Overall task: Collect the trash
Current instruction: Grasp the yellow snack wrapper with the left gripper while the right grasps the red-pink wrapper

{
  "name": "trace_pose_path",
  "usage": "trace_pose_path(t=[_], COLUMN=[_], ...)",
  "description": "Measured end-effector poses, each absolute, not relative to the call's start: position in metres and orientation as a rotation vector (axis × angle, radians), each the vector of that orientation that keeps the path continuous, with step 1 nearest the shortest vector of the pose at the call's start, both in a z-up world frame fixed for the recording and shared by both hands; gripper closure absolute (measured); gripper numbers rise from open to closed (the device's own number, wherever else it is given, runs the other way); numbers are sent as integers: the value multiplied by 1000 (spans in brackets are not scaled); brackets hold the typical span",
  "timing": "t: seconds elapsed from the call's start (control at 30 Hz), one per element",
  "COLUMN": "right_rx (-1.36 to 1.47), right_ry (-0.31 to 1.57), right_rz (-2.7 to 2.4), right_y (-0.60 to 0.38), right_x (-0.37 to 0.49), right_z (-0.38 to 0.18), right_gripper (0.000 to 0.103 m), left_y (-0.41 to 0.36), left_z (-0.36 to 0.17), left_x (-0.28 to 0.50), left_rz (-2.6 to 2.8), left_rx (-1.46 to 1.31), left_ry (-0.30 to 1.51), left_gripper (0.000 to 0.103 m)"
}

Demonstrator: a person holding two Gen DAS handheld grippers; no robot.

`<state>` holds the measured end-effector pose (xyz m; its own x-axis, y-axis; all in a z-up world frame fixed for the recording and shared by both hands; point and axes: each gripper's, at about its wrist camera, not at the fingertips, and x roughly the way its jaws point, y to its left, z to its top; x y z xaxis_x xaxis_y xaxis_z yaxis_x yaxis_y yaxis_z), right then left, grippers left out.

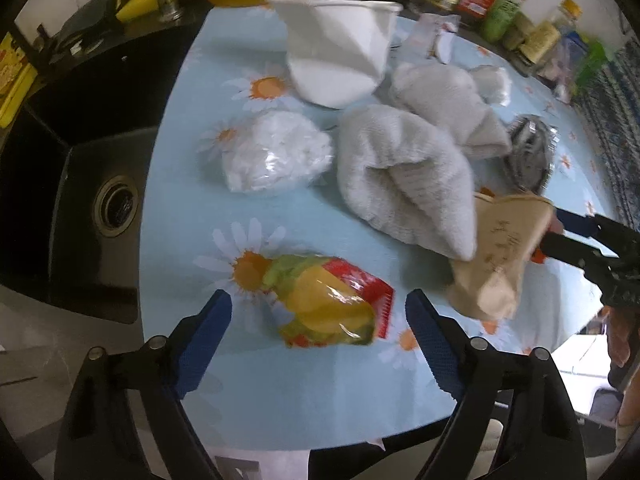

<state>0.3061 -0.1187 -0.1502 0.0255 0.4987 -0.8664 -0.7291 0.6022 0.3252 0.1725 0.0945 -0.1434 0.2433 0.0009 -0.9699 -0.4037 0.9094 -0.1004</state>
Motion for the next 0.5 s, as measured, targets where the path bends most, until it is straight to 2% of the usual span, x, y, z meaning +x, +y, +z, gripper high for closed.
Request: trace_pose_path(t=[0.07,0.13,0.27,0.4,0.43,0.5], right_rx=[-239,-244,-250,-267,-269,-276], right_ry=[1219,1222,1231,1230,1229,1221], right_rz=[967,968,981,978,984,990], right_y=[-117,-116,-113,-112,-112,-112], right_x=[309,310,310,310,310,309], right_z=[-152,-153,-156,-158,-158,-158], right_gripper=[42,46,46,56,61,64], left_y=[96,95,90,88,87,88], left_z=[-145,-147,-152,-155,-156,-156], left_x=[174,177,185,189,190,192], left_rz=[287,290,275,274,277,284], left_rx=[-369,-355,-335,-321,-309,-290], left_ry=[1308,1317,1341,1353,1354,1355], left_gripper=[18,22,26,33,34,39])
